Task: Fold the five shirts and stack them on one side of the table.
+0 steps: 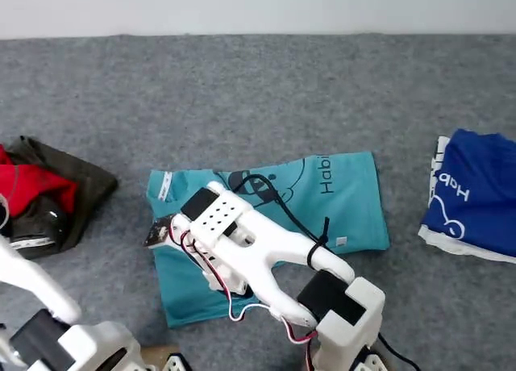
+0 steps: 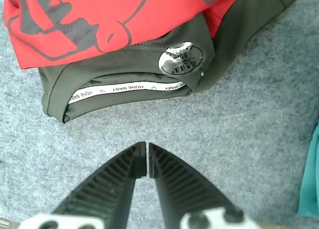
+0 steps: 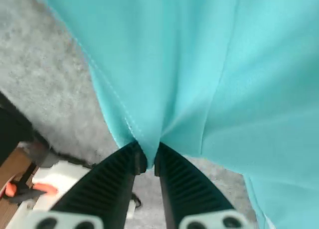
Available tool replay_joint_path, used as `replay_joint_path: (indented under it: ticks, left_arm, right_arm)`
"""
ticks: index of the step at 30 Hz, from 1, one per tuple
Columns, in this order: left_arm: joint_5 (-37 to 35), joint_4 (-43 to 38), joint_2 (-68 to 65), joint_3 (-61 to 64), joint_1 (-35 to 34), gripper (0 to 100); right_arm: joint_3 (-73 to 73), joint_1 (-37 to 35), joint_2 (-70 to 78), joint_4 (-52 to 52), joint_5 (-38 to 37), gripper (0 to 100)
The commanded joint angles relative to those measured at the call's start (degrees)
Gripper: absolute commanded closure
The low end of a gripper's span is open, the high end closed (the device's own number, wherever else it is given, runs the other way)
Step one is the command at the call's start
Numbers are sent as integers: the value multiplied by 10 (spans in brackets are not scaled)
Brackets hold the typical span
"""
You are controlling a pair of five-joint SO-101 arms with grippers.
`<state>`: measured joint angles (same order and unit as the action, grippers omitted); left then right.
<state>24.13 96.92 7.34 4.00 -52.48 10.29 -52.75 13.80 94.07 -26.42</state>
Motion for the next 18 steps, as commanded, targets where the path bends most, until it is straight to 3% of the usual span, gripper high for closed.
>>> replay_joint_path:
  ticks: [1, 6, 9, 14, 18]
  left_arm:
    - [6, 2, 29, -4, 2, 981]
    - [6, 2, 29, -4, 2, 981]
    - [6, 2, 29, -5, 2, 981]
    - [6, -9, 34, -7, 1, 981]
    - [6, -13, 34, -7, -1, 981]
  right_arm:
    - [-13, 6, -30, 12, -4, 972]
    - [-25, 5, -29, 11, -4, 801]
    - [-69, 5, -29, 15, -3, 790]
    - [-163, -9, -10, 5, -3, 809]
    - [-195, -51, 36, -7, -3, 973]
